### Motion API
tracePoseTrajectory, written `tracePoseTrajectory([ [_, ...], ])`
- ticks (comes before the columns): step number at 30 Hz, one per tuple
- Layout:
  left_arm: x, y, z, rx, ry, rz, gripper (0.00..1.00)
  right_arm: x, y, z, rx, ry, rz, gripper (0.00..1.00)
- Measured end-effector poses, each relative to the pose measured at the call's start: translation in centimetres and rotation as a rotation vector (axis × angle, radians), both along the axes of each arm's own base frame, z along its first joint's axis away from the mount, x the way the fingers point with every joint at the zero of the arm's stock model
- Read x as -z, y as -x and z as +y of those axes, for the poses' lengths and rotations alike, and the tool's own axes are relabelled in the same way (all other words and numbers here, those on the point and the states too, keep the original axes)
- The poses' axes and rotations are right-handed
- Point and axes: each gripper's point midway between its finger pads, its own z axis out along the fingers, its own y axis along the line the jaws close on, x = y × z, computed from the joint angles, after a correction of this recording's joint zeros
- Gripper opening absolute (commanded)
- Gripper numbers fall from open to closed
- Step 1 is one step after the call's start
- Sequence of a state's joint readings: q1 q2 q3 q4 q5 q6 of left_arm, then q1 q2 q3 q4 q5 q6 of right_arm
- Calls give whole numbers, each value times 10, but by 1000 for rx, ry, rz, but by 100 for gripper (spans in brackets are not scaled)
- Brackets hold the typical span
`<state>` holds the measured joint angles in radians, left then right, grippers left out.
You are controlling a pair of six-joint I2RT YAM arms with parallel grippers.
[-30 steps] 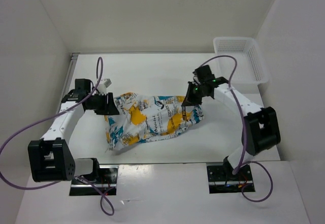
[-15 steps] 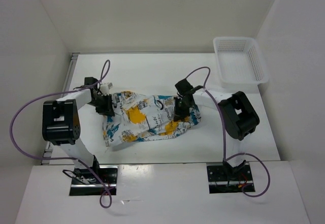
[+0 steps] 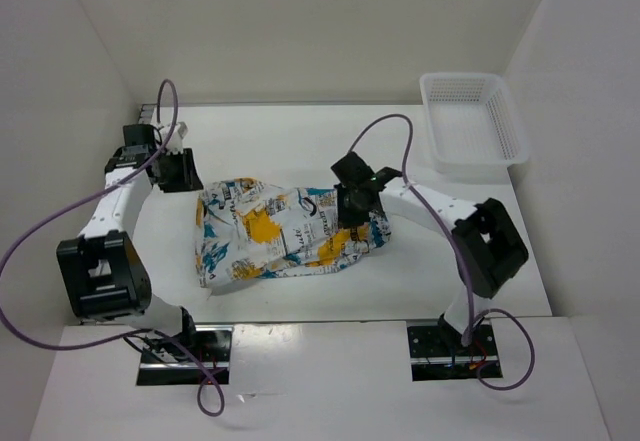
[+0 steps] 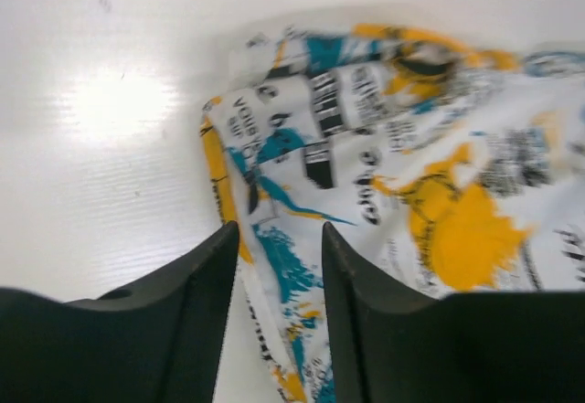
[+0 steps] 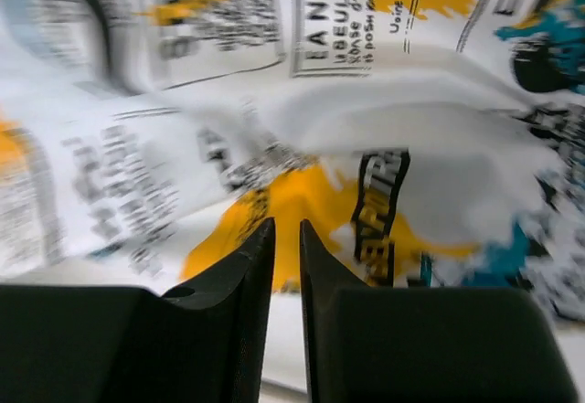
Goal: Fold and stack the shorts
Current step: Fold the shorts
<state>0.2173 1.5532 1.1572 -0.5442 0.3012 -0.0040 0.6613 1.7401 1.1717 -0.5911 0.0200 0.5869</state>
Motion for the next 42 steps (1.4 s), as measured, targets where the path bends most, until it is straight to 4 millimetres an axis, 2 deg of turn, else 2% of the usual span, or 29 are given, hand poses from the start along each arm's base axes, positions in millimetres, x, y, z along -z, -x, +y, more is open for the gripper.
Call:
tracePoseTrajectory([
  [3, -39, 2, -16, 48, 35, -105, 32, -42, -4, 5, -5, -76, -81, 18],
  [4, -45, 6, -24, 72, 55, -122, 28, -52, -2, 7, -13, -101, -94, 14],
  [6, -42, 18, -47, 139, 99, -120, 20, -61, 4, 11, -34, -147, -99, 12],
  [8, -20, 40, -70, 198, 149, -53, 20, -53, 13, 12, -51, -160, -69, 11],
  [10, 11, 69, -88, 240, 201, 51, 22, -32, 23, 11, -59, -144, -8, 11],
  [13, 44, 109, -95, 234, 239, 197, 23, 2, 33, 8, -63, -109, 75, 11],
  [16, 56, 121, -93, 222, 231, 253, 22, 31, 43, 3, -62, -69, 147, 11],
  [18, 66, 122, -90, 213, 218, 285, 21, 38, 45, 2, -62, -64, 172, 11],
  [19, 73, 122, -89, 208, 212, 304, 21, 38, 45, 2, -62, -60, 169, 13],
  [21, 88, 123, -84, 193, 190, 348, 21, 35, 42, -1, -60, -46, 150, 27],
  [22, 94, 123, -82, 186, 179, 367, 21, 29, 41, -3, -57, -40, 132, 36],
  [23, 101, 124, -79, 176, 167, 388, 21, 21, 39, -5, -51, -39, 111, 51],
  [24, 102, 124, -80, 174, 172, 401, 21, 10, 35, -7, -48, -43, 78, 55],
  [27, 101, 119, -78, 169, 173, 421, 21, -41, 15, -19, 2, -119, -46, 63],
  [29, 100, 114, -78, 171, 171, 412, 23, -75, -5, -44, 90, -179, -136, 62],
  [31, 97, 109, -76, 171, 160, 393, 27, -93, -19, -73, 180, -221, -195, 59],
  [32, 95, 106, -75, 171, 155, 382, 34, -95, -22, -89, 227, -238, -202, 58],
  [34, 86, 101, -74, 174, 146, 350, 48, -83, -15, -108, 293, -257, -163, 58],
  [36, 71, 95, -74, 177, 139, 309, 59, -64, 0, -108, 315, -279, -86, 59],
  [39, 44, 92, -73, 178, 125, 243, 59, -47, 20, -100, 329, -321, 15, 68],
  [42, 27, 106, -74, 179, 119, 217, 57, -43, 27, -95, 344, -352, 54, 72],
])
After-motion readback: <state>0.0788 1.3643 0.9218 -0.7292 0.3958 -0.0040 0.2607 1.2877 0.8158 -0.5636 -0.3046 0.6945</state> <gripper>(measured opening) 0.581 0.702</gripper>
